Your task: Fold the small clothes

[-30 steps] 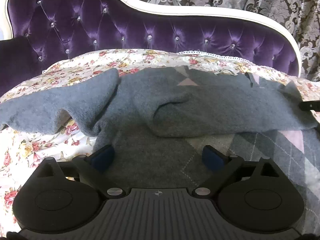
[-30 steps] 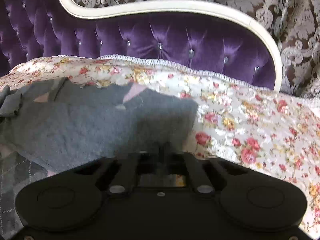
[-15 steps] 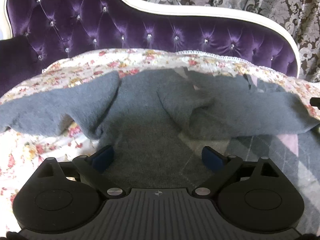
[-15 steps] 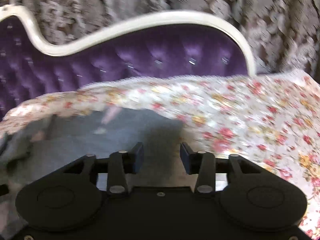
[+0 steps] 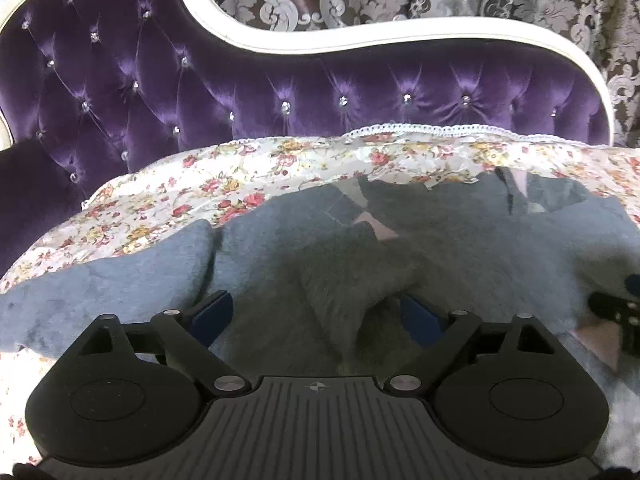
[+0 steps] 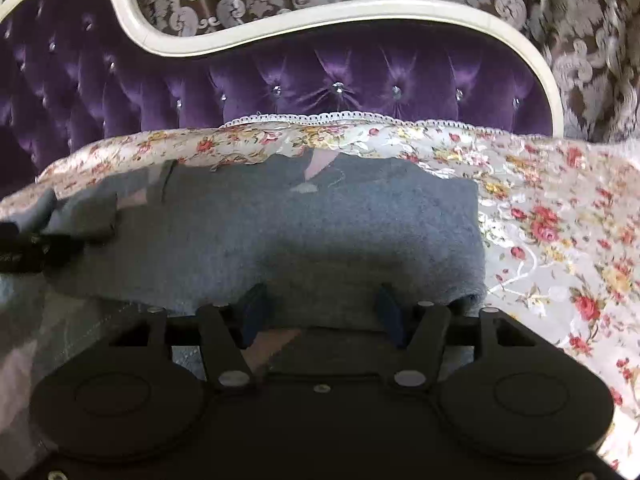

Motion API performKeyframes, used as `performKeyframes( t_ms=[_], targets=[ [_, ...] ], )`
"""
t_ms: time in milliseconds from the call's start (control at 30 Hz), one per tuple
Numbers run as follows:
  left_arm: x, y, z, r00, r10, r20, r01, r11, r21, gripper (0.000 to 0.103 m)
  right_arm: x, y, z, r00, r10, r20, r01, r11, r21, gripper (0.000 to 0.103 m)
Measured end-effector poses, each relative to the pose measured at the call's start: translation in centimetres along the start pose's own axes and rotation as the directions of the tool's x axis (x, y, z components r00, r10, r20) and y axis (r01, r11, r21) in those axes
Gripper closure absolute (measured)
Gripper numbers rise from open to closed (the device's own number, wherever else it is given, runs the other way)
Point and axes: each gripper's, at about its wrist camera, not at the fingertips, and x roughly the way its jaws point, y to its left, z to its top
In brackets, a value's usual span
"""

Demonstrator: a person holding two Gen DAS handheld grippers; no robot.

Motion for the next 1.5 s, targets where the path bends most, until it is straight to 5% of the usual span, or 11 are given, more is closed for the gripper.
performKeyframes(
  t_ms=[200, 533, 967, 1500],
  targets=[
    [1.7, 0.2, 0.0, 0.998, 0.067, -0.021, -0.067, 0.997, 0.025, 0.013, 0.4, 0.1, -0.3, 1.0, 0.006, 0.018, -0.006, 1.0, -0.013, 0.027],
    [2.5, 6.3, -0.9, 0.988, 0.086, -0.126, -0.107, 0.979, -0.173, 0.012, 0.5, 0.6, -0.8, 0.999, -0.016, 0.042, 0.017, 1.0, -0.027, 0.026],
    [-1.2, 10.0, -2.2, 0.993, 0.08, -0.089, -0.095, 0.979, -0.178, 0.013, 0.5, 0.6, -1.0, 0.999, -0.019, 0.046, 0.021, 0.999, -0.032, 0.026],
    [-3.9, 26.6, -4.8, 0.996, 0.087, -0.004, -0.081, 0.91, -0.407, 0.014, 0.6, 0.8, -0.9, 0.999, -0.028, 0.041, 0.03, 0.999, -0.041, 0.025]
  ],
)
